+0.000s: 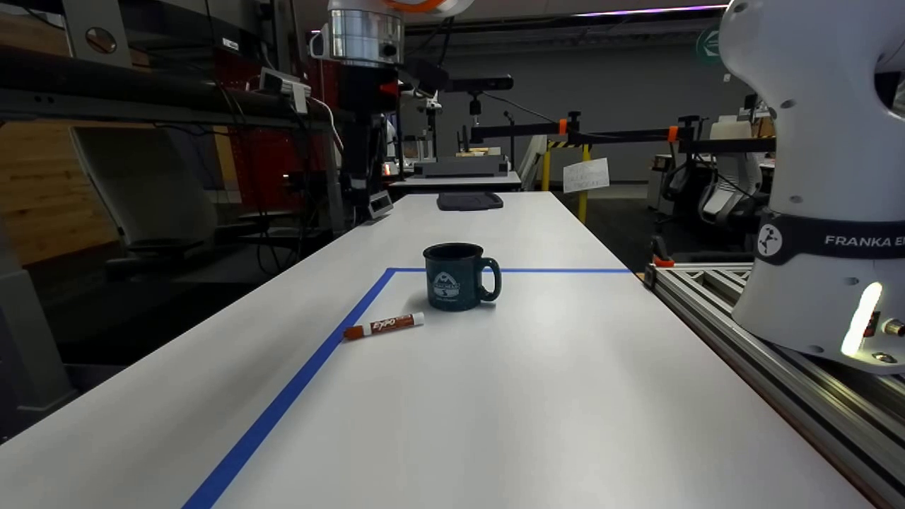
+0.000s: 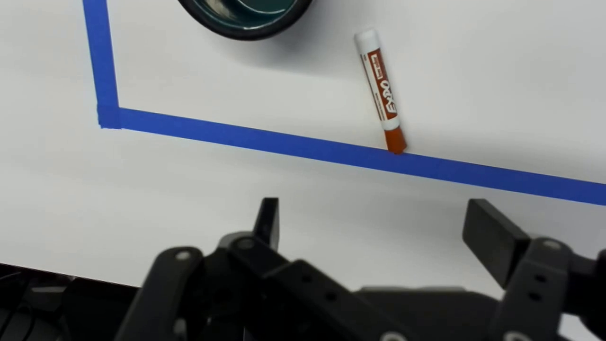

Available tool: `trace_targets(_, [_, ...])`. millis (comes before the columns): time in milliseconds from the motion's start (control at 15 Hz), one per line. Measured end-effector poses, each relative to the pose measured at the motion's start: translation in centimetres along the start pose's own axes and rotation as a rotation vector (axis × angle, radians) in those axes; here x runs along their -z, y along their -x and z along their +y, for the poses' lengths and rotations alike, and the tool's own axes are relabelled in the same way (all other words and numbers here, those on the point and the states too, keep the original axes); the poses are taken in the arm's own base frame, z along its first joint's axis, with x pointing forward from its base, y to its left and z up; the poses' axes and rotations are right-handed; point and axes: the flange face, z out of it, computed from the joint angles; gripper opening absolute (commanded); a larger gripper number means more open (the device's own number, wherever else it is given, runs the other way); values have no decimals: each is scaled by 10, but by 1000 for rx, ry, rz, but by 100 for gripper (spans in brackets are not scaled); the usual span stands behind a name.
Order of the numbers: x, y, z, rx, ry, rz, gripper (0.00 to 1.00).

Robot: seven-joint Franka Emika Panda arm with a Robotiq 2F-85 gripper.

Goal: Remove the red marker from the dark green mug.

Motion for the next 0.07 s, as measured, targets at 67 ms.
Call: trace_targets(67, [0, 0, 0, 0, 0, 0, 100])
